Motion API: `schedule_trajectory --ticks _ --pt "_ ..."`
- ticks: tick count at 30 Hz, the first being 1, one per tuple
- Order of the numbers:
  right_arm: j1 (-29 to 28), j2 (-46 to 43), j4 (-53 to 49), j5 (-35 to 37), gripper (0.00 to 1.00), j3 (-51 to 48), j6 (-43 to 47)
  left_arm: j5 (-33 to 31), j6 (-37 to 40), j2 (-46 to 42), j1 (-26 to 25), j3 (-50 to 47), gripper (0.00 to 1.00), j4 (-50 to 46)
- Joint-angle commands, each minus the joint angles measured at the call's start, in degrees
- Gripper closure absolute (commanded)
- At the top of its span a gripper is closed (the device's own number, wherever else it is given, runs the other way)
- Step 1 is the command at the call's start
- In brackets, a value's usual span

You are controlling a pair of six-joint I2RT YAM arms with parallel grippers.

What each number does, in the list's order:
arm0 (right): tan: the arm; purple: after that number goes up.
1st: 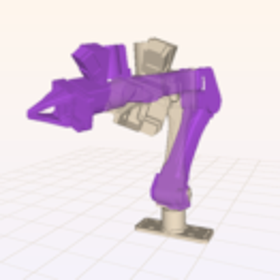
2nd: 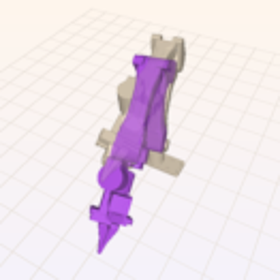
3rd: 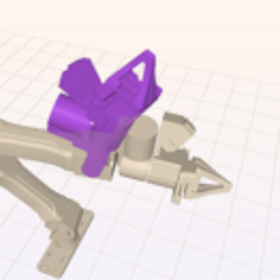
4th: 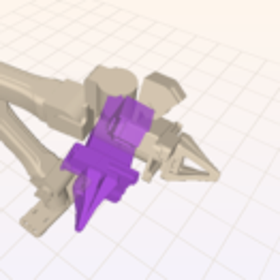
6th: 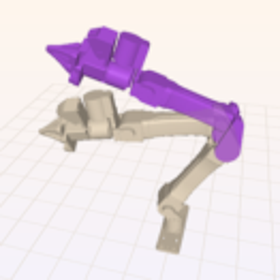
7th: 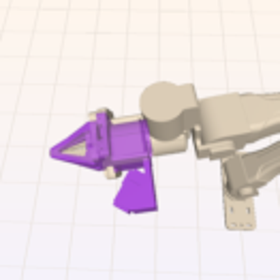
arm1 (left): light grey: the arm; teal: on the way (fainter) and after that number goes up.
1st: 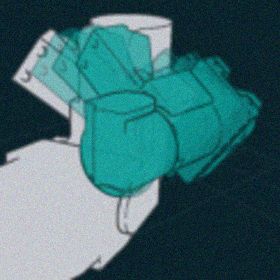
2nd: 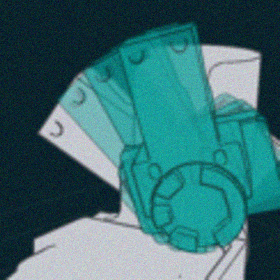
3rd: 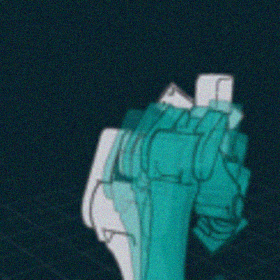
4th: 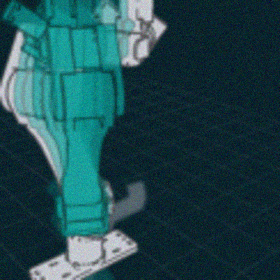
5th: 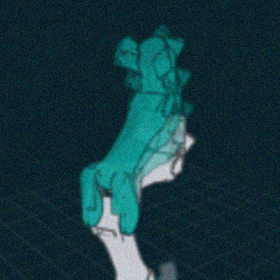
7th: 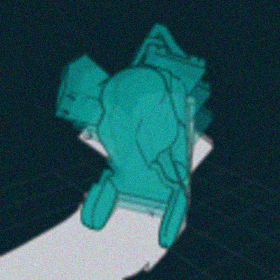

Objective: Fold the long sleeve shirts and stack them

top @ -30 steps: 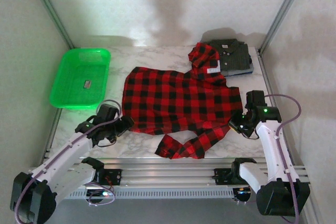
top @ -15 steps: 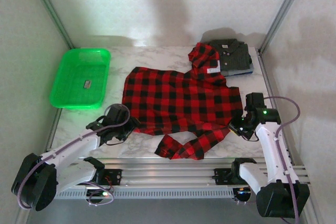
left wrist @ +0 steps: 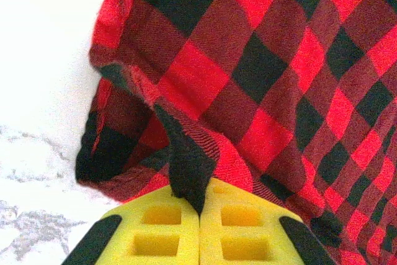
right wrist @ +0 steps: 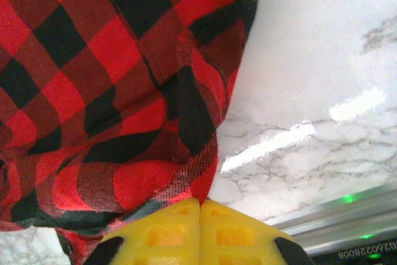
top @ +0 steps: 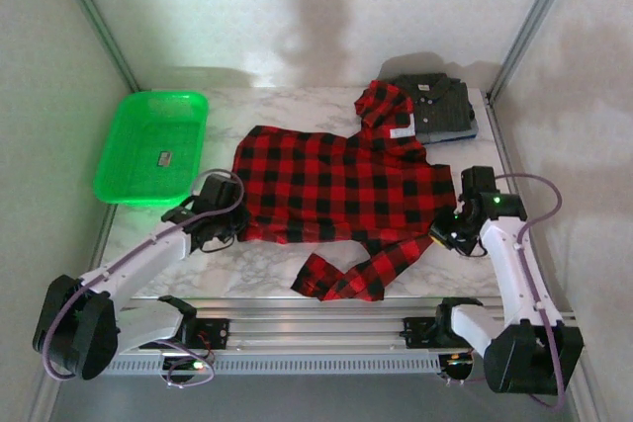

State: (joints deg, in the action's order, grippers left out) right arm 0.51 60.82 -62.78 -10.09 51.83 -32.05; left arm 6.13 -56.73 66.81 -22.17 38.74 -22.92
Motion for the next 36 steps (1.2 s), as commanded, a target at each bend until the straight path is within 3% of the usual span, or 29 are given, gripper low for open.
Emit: schedule_trajectory --ticks 1,18,21,22,24,25,27,30,32,34,36 --pt "0.42 4.11 1.56 1.04 1.0 4.44 2.85 -2.08 7.49 5.14 0.68 4.12 0.93 -4.64" --pt "1.72 23.62 10.01 3.54 1.0 9.05 8.51 -5.68 17.8 26.3 1.26 19.47 0.91 -5.38" --pt "2.5 26.71 11.18 3.39 1.0 10.17 9.44 -6.38 17.82 28.12 1.26 20.95 0.78 -5.22" --pt "2.74 27.75 11.88 2.85 1.0 10.31 9.73 -6.69 17.56 28.57 1.26 21.67 0.64 -5.21" --pt "3.1 28.99 13.45 0.32 0.91 10.77 10.4 -7.25 16.62 28.75 1.26 23.36 0.43 -5.71" --pt "3.24 28.9 13.78 -0.16 0.77 11.15 10.54 -7.32 15.81 28.43 1.25 24.46 0.36 -6.4" --pt "3.26 27.19 13.42 0.29 0.53 12.11 10.81 -6.61 14.01 26.22 1.19 26.49 0.28 -8.04" --pt "3.15 20.12 10.17 2.45 0.33 13.62 11.64 -5.45 10.45 18.28 0.27 26.52 0.17 -10.14" --pt "2.82 14.74 7.07 3.3 0.26 14.15 12.96 -3.63 8.16 12.92 -0.53 24.38 0.06 -11.29" --pt "2.03 11.0 3.31 1.78 0.18 14.48 14.21 -1.57 6.37 8.75 -1.14 21.15 0.05 -13.69" --pt "-1.48 7.17 -0.46 -1.35 0.17 13.07 14.66 0.04 4.96 4.68 -1.38 16.22 0.05 -15.7"
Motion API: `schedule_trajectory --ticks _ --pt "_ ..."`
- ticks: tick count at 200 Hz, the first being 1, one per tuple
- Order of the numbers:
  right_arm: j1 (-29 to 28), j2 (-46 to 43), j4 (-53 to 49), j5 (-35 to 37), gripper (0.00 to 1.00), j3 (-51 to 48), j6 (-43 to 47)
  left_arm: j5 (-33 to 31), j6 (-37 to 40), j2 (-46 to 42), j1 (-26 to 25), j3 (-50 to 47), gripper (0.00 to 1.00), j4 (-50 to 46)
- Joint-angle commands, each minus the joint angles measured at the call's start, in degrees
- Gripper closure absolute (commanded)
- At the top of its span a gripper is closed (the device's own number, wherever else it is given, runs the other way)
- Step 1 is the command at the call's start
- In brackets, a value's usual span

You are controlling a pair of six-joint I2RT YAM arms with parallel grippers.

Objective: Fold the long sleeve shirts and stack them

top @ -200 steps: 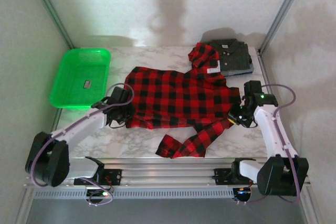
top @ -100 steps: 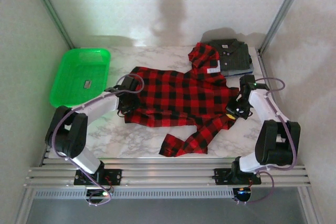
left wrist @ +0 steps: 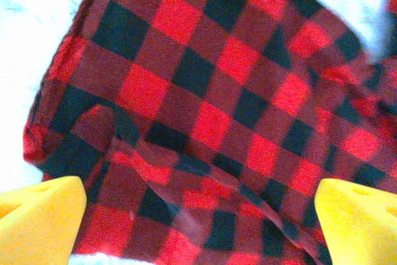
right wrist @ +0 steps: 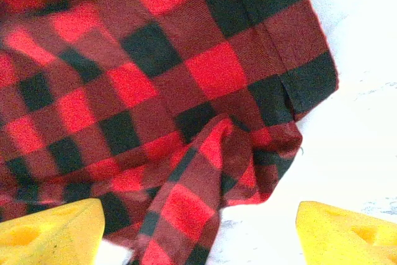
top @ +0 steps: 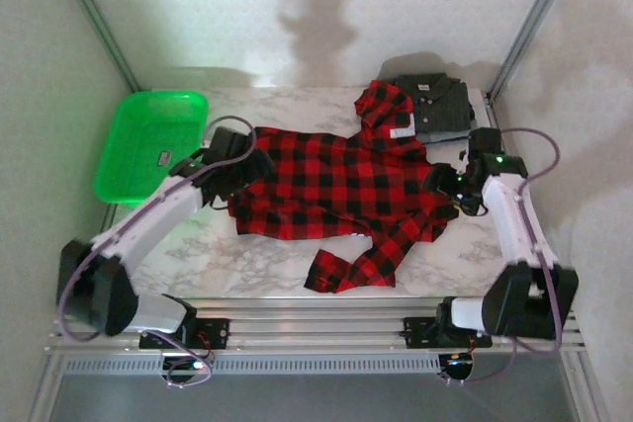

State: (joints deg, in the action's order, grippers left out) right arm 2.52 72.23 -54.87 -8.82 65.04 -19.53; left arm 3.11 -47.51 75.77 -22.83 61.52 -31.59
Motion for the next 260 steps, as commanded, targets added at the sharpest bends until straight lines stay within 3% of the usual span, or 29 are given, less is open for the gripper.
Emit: schedule_trajectory --ticks 1,27,49,78,115,164,183,202,213,225,246,260 --pt "-6.75 -5.69 -9.21 -4.3 0.17 -1.45 1.43 4.1 -5.2 -6.41 -0.72 -9.29 0.05 -6.89" --pt "-28.17 -7.28 -8.34 -4.69 0.16 -7.89 -6.88 9.94 -8.42 -9.43 -1.01 -18.11 0.07 -2.35" --pt "-42.37 -4.95 -5.64 -2.14 0.17 -11.7 -13.49 11.74 -9.97 -6.95 -1.98 -22.07 0.08 3.26" --pt "-52.24 0.03 -1.94 -0.13 0.18 -12.4 -15.41 9.81 -9.8 -1.52 -3.03 -22.64 0.1 6.51" --pt "-62.17 8.19 1.34 3.59 0.19 -8.16 -8.72 1.9 -10.57 2.73 -2.45 -23.46 0.2 11.49" --pt "-67.48 20.3 5.84 9.43 0.21 -3.97 -5.31 -6.02 -10.57 7.82 -2.4 -21.41 0.48 17.08" --pt "-67.83 23.92 8.53 10.66 0.23 -3.69 -5.38 -7.36 -9.72 9.18 -2.31 -20.63 0.53 18.78" --pt "-67.89 26.94 11.14 11.64 0.27 -4.53 -5.91 -8.42 -7.94 11.26 -2.38 -18.88 0.7 18.29" --pt "-67.9 28.4 12.37 12.16 0.33 -4.85 -6.11 -9.49 -6.85 11.23 -2.77 -17.46 0.77 16.53" --pt "-67.89 29.49 13.46 12.41 0.43 -4.85 -6.19 -11.67 -5.66 9.57 -3.65 -16.61 0.77 14.02" --pt "-67.85 28.84 15.38 13.61 0.7 -5.27 -6.08 -15.32 -3.79 5.15 -4.33 -17.86 0.76 10.48" --pt "-67.91 27.94 16.1 13.68 0.77 -5.19 -5.67 -17.02 -3.04 2.05 -4.42 -20.24 0.75 9.12"
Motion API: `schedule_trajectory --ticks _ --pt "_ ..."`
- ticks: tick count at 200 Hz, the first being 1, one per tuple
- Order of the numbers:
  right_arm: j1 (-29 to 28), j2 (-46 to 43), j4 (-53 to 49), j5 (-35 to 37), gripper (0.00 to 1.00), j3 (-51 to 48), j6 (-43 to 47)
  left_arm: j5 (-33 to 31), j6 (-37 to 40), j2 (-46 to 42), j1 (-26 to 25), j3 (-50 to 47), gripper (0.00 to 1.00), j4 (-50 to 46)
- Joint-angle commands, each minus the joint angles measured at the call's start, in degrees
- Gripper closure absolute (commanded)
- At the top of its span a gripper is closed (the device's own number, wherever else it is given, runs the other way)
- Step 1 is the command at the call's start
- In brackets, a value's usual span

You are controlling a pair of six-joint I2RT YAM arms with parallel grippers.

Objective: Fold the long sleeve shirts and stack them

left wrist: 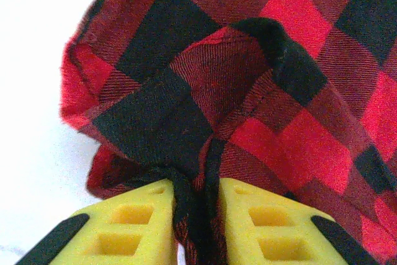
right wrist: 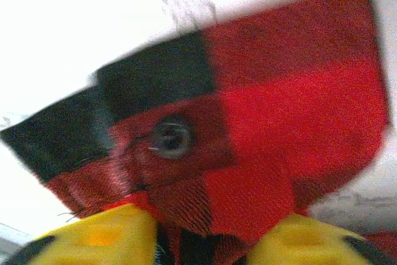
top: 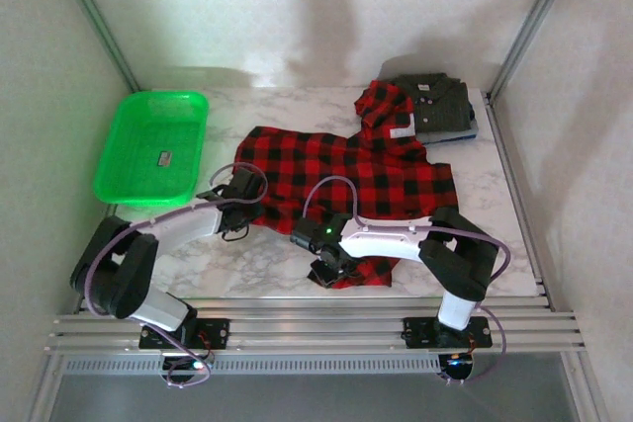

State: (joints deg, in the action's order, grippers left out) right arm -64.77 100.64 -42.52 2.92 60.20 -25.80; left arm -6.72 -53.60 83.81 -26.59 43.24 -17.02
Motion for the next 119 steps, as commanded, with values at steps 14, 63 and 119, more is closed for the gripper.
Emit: schedule_trajectory --ticks 14,63,119 --pt "-0.55 -1.4 3.64 1.64 0.89 0.15 1.66 -7.16 3.61 -9.18 -0.7 -5.02 0.71 -4.64" --pt "0.89 -13.61 -4.98 -1.41 1.0 5.58 6.6 -6.01 -1.56 -14.86 -0.66 -6.89 0.19 -8.99" --pt "20.73 -23.94 -17.25 -4.62 1.0 24.23 15.2 -2.21 0.94 -13.24 -1.99 3.84 0.14 -5.61"
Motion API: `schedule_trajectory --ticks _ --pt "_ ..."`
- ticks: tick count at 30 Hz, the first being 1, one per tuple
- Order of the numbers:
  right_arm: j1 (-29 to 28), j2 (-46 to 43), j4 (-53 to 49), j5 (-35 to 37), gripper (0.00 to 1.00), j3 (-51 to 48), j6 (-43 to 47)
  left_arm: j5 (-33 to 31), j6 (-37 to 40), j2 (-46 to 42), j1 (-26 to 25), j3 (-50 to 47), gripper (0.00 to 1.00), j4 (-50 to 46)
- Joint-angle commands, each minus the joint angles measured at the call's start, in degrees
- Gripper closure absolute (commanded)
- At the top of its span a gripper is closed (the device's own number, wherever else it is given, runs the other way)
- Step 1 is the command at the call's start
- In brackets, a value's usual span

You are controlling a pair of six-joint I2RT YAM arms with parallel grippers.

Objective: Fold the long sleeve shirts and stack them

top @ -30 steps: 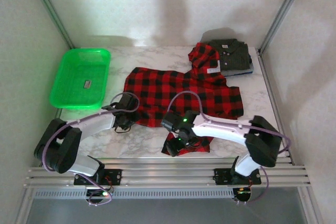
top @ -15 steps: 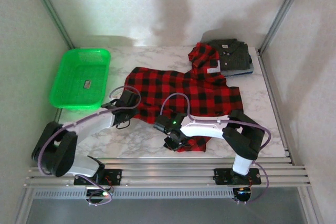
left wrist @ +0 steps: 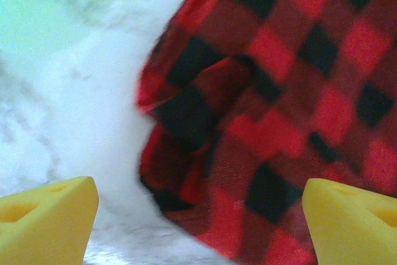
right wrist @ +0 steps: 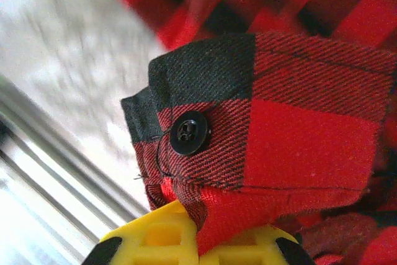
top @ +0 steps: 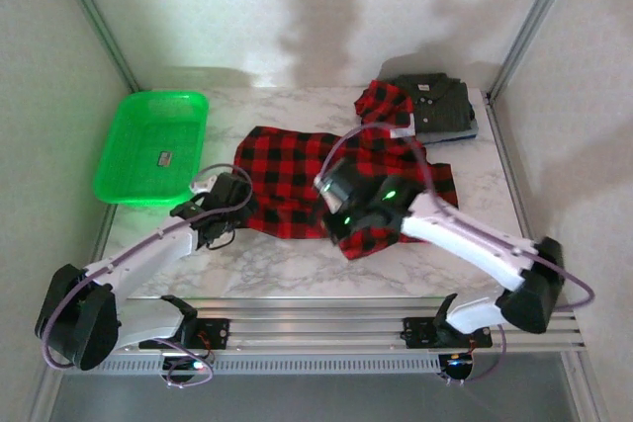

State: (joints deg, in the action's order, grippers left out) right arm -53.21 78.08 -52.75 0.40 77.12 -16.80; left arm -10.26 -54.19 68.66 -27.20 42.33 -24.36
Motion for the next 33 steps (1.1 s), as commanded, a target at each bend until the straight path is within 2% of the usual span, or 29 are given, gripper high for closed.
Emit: schedule_trajectory --ticks 1,3,7,11,14,20,23,28,30,33 --pt "9.61 -1.28 -7.06 -2.31 1.0 7.72 6.4 1.36 1.63 2.0 -1.46 4.95 0.14 1.89" --pt "15.06 0.77 -6.43 -4.11 1.0 11.6 8.9 2.03 3.2 4.37 -2.52 6.8 0.14 3.28" --pt "22.02 7.84 -4.33 -3.43 1.0 19.9 11.52 2.4 4.57 9.35 -5.65 10.02 0.13 5.42" --pt "28.87 14.34 0.9 -4.19 1.0 25.64 8.72 2.43 3.82 13.06 -9.13 11.46 0.13 7.82" --pt "31.93 19.85 4.97 -5.52 1.0 30.44 5.29 2.31 2.88 14.83 -11.17 11.29 0.12 9.2" --pt "32.95 28.28 10.66 -5.63 1.0 36.97 4.39 4.1 1.67 16.49 -12.78 7.83 0.12 13.09" --pt "33.25 30.63 13.72 -3.09 1.0 39.03 3.9 5.66 1.13 16.74 -12.84 6.18 0.12 14.81" --pt "33.48 33.35 21.79 -4.15 0.97 39.72 4.63 7.62 -0.62 18.2 -12.8 4.28 0.11 16.59" --pt "33.58 36.09 20.81 -5.39 0.95 42.28 6.23 7.86 -1.41 19.06 -12.86 3.79 0.11 16.45" --pt "33.65 40.58 14.53 -2.72 0.94 46.83 8.33 7.19 -3.29 19.79 -12.79 2.16 0.11 16.46"
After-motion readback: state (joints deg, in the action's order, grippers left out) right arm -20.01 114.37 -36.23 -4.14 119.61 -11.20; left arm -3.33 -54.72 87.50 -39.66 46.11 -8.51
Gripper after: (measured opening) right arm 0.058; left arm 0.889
